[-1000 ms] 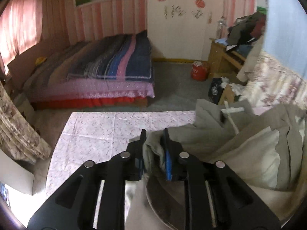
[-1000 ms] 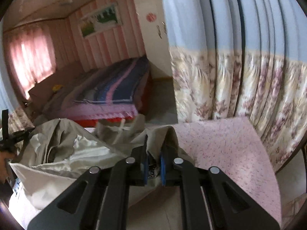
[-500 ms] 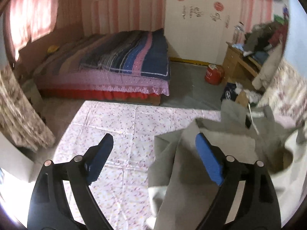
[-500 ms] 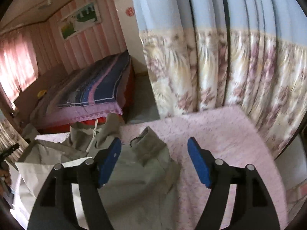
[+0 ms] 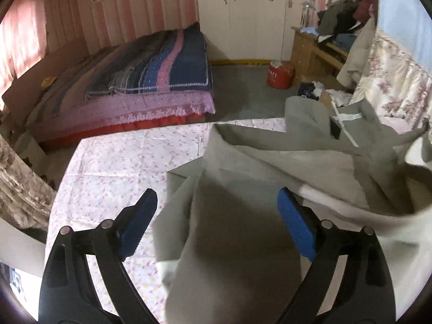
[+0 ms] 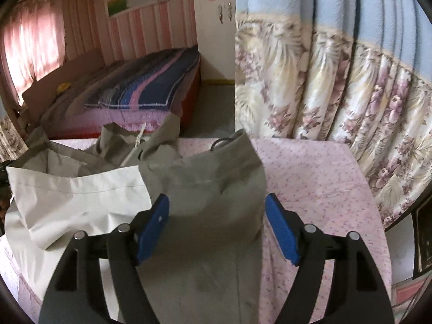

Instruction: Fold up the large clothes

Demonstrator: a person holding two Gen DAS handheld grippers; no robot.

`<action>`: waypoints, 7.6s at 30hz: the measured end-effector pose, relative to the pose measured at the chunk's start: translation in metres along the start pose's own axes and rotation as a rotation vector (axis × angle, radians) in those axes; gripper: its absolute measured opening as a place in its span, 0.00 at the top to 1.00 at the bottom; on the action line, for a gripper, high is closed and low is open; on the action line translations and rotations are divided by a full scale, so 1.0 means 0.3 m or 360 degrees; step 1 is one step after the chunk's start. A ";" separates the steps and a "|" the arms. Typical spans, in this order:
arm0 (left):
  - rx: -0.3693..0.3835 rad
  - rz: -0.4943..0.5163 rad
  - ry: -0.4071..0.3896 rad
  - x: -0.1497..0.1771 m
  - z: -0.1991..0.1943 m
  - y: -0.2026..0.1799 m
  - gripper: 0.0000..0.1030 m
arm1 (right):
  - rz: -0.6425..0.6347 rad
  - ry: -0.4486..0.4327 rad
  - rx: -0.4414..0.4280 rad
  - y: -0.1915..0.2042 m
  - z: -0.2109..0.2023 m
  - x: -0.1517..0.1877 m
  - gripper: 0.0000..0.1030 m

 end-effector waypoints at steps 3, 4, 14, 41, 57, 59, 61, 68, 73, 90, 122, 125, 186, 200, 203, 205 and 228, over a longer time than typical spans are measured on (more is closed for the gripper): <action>-0.0001 -0.0037 0.0082 -0.020 0.064 -0.017 0.10 | -0.0008 0.0027 0.0024 0.011 0.037 -0.009 0.25; -0.0017 -0.0034 0.0108 -0.024 0.088 -0.024 0.10 | -0.0016 0.0031 0.0032 0.013 0.055 -0.016 0.25; -0.0193 -0.0014 0.0104 -0.015 0.169 0.004 0.97 | -0.0036 -0.0007 0.0052 0.018 0.114 -0.042 0.92; -0.0615 -0.0155 -0.0223 0.026 -0.120 0.208 0.06 | -0.0064 -0.0183 0.0293 0.058 -0.038 -0.095 0.22; -0.0199 0.0057 -0.0339 0.252 -0.383 -0.331 0.03 | -0.0017 -0.0066 0.0208 -0.038 -0.224 0.256 0.18; -0.0176 0.0048 -0.0330 0.260 -0.385 -0.367 0.03 | -0.0001 -0.0051 0.0199 -0.072 -0.225 0.267 0.18; -0.0137 0.0009 -0.0308 0.254 -0.382 -0.397 0.03 | 0.0016 -0.0043 0.0192 -0.104 -0.227 0.278 0.18; -0.0081 -0.0091 -0.0234 0.201 -0.341 -0.474 0.03 | 0.0027 0.0019 0.0111 -0.130 -0.170 0.247 0.18; -0.0063 -0.0069 -0.0204 0.171 -0.294 -0.543 0.03 | 0.0014 0.0051 0.0047 -0.072 -0.103 0.196 0.18; -0.0212 -0.0050 0.0011 0.243 0.011 -0.489 0.03 | 0.0087 0.0280 -0.0053 -0.021 0.124 0.248 0.08; -0.0183 -0.0088 -0.0018 0.248 0.021 -0.485 0.03 | -0.0133 0.0067 0.0135 0.111 0.096 0.295 0.63; -0.0183 -0.0088 -0.0017 0.247 0.022 -0.487 0.03 | -0.0098 0.0082 0.0114 0.104 0.102 0.292 0.65; -0.0038 -0.0394 -0.0177 0.333 -0.360 0.326 0.09 | 0.0045 0.0014 -0.0601 1.024 -0.162 -0.130 0.96; -0.0098 -0.0538 -0.0144 0.571 -0.498 0.580 0.09 | -0.0387 0.0278 -0.0330 1.560 0.143 0.162 0.79; -0.0126 -0.0560 -0.0141 0.598 -0.528 0.608 0.08 | -0.0398 0.0266 -0.0397 1.599 0.100 0.166 0.39; -0.0129 -0.0587 -0.0145 0.608 -0.548 0.624 0.07 | -0.0367 0.0242 -0.0501 1.612 0.031 0.147 0.34; 0.0113 -0.0180 -0.0164 0.398 -0.472 0.014 0.11 | 0.0067 -0.0131 -0.0278 0.656 -0.389 0.153 0.19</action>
Point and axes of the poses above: each gripper's, at about its wrist camera, not at the fingertips, and z roughly the way its jaws point, y to its left, x to its underside, the point moved 4 cm from there along z, roughly the way its jaws point, and after that the axes turned 2 degrees about -x, right-handed, at the moved point
